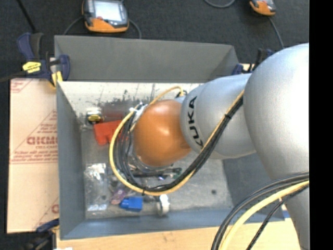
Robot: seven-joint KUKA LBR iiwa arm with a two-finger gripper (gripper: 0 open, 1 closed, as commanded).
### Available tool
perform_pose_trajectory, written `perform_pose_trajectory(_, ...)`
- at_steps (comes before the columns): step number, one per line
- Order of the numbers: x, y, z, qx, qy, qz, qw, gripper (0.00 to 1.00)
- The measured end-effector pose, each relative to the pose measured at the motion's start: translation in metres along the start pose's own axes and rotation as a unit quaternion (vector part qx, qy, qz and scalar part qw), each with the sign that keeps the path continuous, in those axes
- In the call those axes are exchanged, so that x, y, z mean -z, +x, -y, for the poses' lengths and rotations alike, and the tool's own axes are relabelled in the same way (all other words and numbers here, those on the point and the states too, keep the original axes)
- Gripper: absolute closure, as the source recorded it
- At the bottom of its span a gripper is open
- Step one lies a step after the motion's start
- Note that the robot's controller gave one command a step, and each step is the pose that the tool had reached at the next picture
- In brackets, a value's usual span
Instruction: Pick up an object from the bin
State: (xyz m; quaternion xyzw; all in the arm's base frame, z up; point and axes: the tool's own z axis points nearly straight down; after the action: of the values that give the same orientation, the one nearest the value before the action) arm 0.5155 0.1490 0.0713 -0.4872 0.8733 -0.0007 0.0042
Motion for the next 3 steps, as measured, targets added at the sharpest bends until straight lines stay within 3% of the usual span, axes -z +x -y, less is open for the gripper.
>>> perform_pose_trajectory(1, -0.0008, 0.012, -0.0311, 0.02, -0.003, -0.004, 0.9998, 0.0)
perform_pose_trajectory(2, -0.0008, 0.0108, -0.0305, 0.018, -0.003, -0.0027, 0.9998, 1.0)
perform_pose_trajectory(3, -0.001, 0.0113, -0.0306, 0.018, -0.003, -0.0033, 0.9998, 0.0)
